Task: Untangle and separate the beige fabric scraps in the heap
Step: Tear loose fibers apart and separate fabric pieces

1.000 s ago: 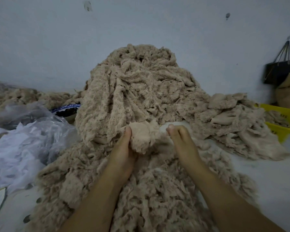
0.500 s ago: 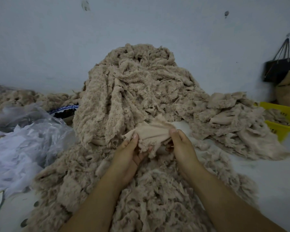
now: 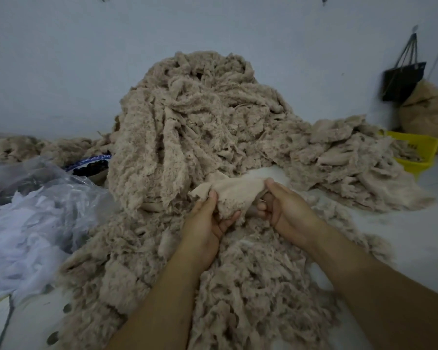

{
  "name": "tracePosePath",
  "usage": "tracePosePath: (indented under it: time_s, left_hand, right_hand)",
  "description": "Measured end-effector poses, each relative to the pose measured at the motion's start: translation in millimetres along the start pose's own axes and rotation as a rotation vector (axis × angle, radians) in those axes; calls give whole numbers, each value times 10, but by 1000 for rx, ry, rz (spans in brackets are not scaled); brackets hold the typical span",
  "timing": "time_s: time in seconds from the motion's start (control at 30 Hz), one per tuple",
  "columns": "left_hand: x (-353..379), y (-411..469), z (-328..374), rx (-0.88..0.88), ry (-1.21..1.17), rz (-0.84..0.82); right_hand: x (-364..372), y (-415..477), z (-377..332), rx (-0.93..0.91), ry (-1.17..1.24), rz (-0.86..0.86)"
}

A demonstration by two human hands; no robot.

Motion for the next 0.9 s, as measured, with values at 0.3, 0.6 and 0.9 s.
tracePosePath:
  time_s: [0.3, 0.6, 0.9]
  left_hand:
    - [-14, 36, -10, -27, -54, 21]
    - [-39, 32, -46, -83, -131, 40]
    - [-41, 35, -24, -99, -157, 20]
  right_hand:
    - [41, -16, -15, 7, 69, -28]
    - [10, 21, 33, 25, 0, 29]
    - [-155, 114, 15, -9, 138, 171]
Point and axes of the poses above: each hand's wrist, its own y-axis towards the middle knuckle, its own x-axis out of the palm, z = x × y, the point moved 6 cm from there along y, towards the middle knuckle, and after that the axes turned 12 degrees about -y, right-handed, at the moved point
